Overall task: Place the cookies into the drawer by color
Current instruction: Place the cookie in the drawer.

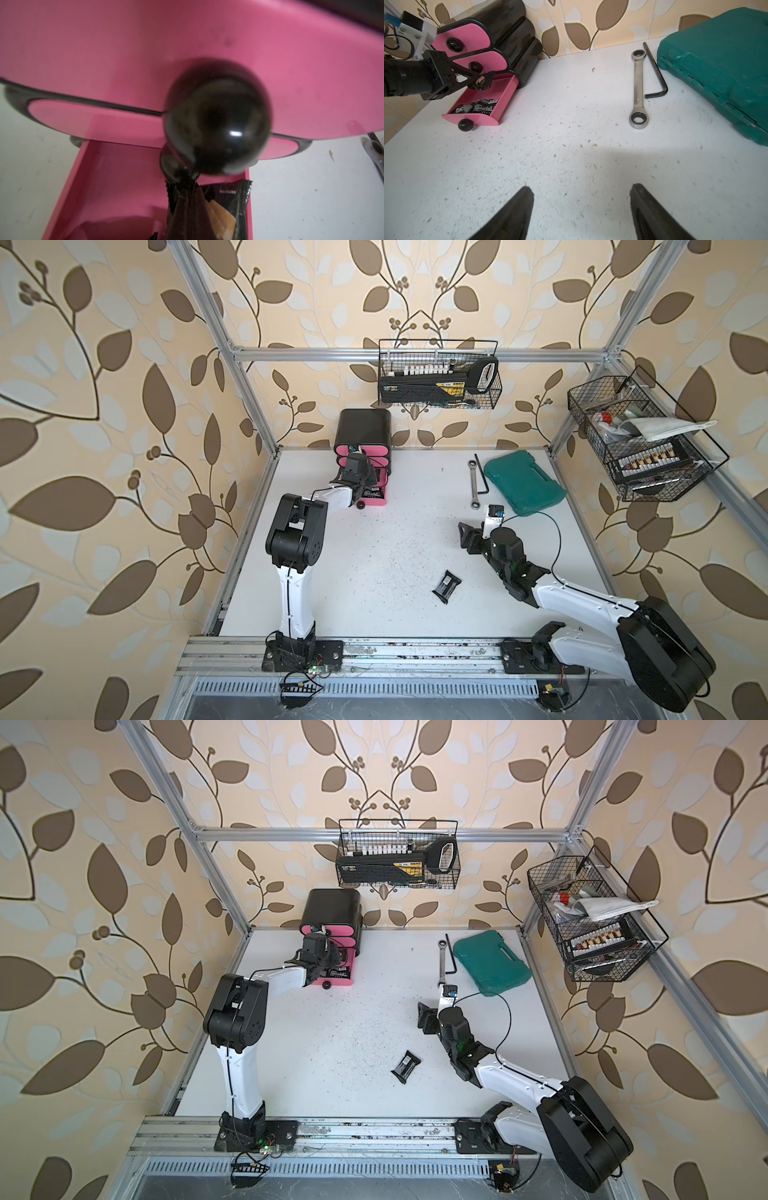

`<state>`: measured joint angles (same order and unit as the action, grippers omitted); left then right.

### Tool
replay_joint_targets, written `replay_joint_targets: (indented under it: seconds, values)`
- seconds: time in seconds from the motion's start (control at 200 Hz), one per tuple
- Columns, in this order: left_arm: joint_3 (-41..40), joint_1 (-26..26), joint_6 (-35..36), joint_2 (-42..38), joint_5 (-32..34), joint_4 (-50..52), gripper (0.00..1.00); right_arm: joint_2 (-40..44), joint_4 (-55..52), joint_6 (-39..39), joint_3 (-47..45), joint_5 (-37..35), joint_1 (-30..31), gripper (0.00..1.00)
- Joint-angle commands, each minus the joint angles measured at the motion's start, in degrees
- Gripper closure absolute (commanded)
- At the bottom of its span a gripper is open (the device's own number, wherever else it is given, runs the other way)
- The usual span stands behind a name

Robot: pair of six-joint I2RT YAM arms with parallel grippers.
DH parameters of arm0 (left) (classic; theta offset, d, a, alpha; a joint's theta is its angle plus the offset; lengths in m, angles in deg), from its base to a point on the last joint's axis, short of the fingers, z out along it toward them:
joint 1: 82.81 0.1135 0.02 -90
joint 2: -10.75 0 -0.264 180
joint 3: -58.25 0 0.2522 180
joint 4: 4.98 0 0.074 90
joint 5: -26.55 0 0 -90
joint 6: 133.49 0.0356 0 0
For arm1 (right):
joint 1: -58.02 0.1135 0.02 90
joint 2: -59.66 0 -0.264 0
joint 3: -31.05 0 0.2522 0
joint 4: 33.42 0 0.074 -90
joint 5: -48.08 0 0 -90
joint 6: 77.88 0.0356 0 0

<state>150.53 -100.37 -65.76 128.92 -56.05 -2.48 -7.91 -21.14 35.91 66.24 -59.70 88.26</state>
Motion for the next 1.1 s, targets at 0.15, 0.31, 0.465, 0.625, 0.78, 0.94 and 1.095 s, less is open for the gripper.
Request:
replay_joint_targets:
  seconds: [0.15,0.31,0.465,0.625,0.78,0.94,1.095]
  values:
    - [3.83,0.60,0.76,2.71,-2.54,-0.51,0.82,0.55,-0.20,0.03,1.51,-0.41,-0.14,0.24]
    - [3.08,0.60,1.22,1.80,-3.16,-0.48,0.59,0.60,-0.27,0.09,1.51,-0.41,-0.18,0.24]
    - [-0.48,0.60,1.18,-3.81,-4.97,-1.13,0.51,0.69,-0.20,0.03,1.50,-0.33,-0.10,0.24]
    - [-7.69,0.35,-1.58,-14.35,-9.34,-3.08,0.50,0.60,-0.17,0.06,1.51,-0.28,-0.13,0.24]
    - [-11.80,-3.08,-3.83,-24.03,-13.35,0.75,0.54,0.51,-0.23,0.12,1.51,-0.19,-0.17,0.24]
    - [-15.79,-12.16,-1.38,-32.19,-12.97,7.12,0.57,0.19,-0.23,-0.17,1.81,-0.06,-0.17,0.24]
    - [-21.55,-19.62,1.05,-42.56,-10.09,14.99,0.57,-0.42,-1.51,-2.17,3.29,2.47,-0.29,0.24]
